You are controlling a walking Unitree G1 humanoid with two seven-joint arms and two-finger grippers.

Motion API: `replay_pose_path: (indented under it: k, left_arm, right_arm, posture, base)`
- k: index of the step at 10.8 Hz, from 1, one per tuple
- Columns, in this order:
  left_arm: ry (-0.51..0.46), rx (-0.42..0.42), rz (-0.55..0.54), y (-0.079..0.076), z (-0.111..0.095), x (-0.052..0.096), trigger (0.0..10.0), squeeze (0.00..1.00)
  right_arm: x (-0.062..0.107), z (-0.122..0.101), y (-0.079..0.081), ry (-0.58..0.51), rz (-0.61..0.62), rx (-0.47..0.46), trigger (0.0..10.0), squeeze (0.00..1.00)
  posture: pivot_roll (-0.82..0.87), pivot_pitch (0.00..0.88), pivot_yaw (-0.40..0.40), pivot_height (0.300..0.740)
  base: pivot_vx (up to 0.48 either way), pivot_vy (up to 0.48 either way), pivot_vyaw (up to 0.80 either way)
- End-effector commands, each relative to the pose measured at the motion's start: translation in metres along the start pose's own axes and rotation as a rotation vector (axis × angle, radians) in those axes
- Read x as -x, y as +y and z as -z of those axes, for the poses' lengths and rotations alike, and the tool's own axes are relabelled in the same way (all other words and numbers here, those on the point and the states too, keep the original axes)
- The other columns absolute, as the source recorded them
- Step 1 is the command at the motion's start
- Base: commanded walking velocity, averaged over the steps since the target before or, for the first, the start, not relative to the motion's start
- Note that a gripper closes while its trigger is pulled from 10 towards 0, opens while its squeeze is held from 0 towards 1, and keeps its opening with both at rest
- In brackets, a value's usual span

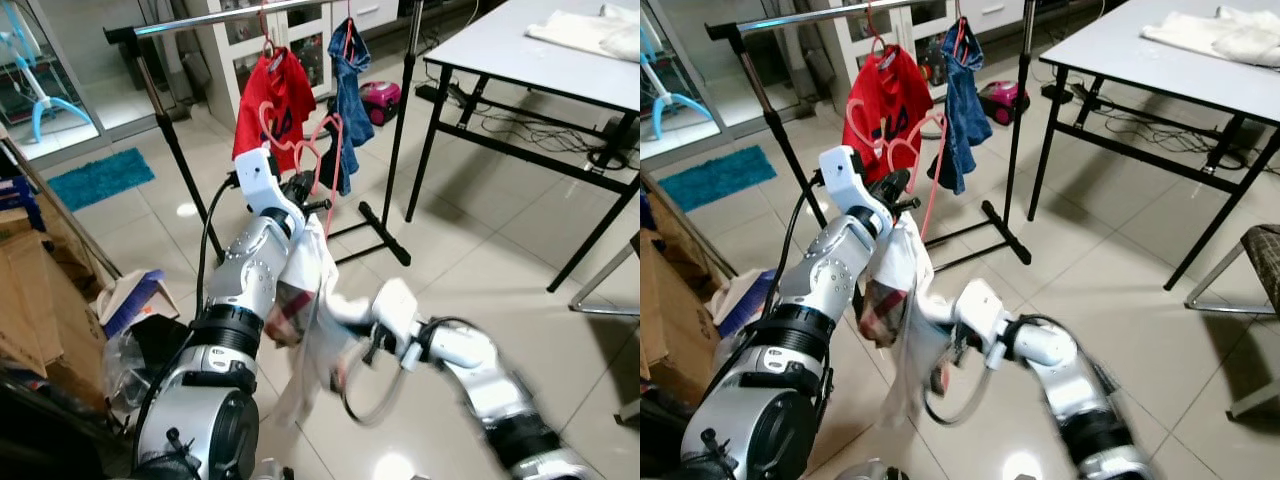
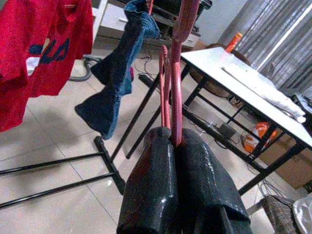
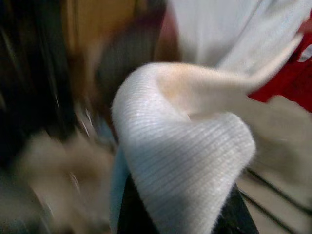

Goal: Hang hanger

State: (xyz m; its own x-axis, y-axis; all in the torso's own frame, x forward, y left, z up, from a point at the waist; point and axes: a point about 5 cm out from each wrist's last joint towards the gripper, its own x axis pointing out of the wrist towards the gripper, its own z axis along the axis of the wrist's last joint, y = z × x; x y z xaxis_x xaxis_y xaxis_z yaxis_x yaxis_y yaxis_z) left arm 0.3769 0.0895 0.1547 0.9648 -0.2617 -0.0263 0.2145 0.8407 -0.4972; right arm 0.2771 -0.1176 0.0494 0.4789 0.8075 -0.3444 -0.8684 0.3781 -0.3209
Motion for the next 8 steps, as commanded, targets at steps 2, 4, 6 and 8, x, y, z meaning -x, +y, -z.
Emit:
replay_pose_path:
  k: [2,4,6,8]
  left_arm:
    - [-0.112,0.121,-0.093,0.013,-0.034,-0.007,10.0,0.00]
    - [-0.140,0.053,-0.071,0.021,-0.051,-0.008,10.0,0.00]
    - [-0.160,0.195,-0.027,0.023,-0.058,-0.008,10.0,0.00]
    - [-0.194,0.356,-0.034,0.028,-0.067,-0.008,10.0,0.00]
  right_arm:
    - [-0.006,-0.014,-0.006,-0.012,0.011,0.164,0.0,0.00]
    - [-0.007,-0.012,-0.002,-0.009,0.014,0.158,0.0,0.00]
    - [-0.005,-0.007,0.000,-0.001,0.029,0.156,0.0,0.00]
    - [-0.003,-0.002,0.001,0.035,0.019,0.194,0.0,0.00]
  posture:
    - [-0.03,0.000,0.077,0.740]
    - [-0.03,0.000,0.075,0.740]
    - [-0.03,0.000,0.075,0.740]
    - [-0.03,0.000,0.079,0.740]
  base:
    - [0.000,0.000,0.00]
    - [0.000,0.000,0.00]
    - [0.000,0.000,0.00]
    - [0.000,0.000,0.00]
